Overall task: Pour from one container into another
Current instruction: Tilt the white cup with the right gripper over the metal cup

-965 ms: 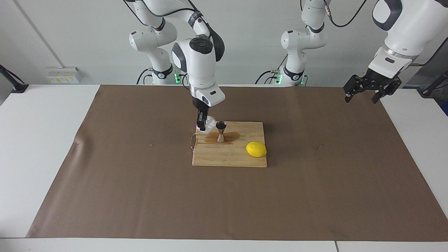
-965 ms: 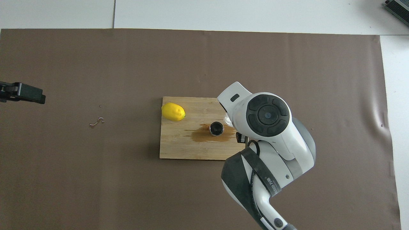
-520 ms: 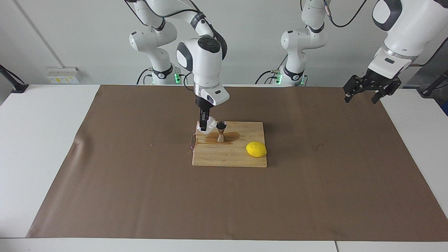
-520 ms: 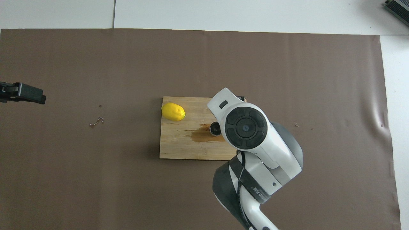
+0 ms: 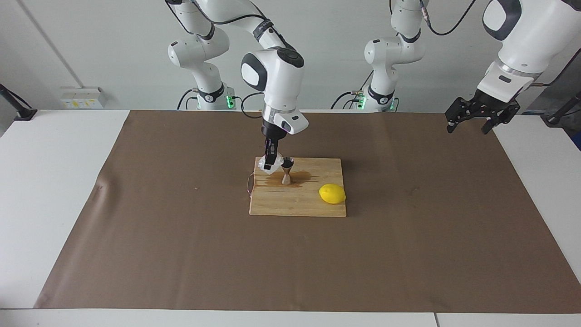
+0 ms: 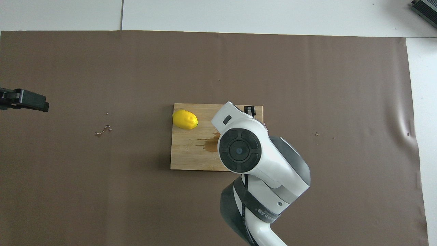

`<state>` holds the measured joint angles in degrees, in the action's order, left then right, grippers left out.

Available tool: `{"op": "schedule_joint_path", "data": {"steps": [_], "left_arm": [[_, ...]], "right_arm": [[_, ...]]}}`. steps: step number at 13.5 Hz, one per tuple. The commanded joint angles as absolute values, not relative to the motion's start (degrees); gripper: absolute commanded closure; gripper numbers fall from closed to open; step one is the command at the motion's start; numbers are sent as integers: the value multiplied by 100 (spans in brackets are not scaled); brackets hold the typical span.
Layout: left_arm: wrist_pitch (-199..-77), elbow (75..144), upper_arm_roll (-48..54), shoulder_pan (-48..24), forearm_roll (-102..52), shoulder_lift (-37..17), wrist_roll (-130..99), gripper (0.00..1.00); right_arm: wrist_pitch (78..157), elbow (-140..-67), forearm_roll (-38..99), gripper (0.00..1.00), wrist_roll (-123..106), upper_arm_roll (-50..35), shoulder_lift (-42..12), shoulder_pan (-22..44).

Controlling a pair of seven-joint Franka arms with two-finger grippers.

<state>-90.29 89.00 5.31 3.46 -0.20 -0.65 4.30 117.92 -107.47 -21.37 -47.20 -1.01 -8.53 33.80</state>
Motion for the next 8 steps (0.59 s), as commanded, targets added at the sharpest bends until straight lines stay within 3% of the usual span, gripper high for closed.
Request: {"op": "schedule_joint_path", "data": {"steps": [1, 8], "left_arm": [[-8982, 8947, 545, 378, 53, -35, 519, 0], [-8982, 8947, 545, 378, 53, -35, 519, 0]], "right_arm": [[11707, -10731, -2557, 100, -4412, -123, -896, 3489], [11689, -10749, -3216, 100, -4192, -123, -967, 3604]]}}
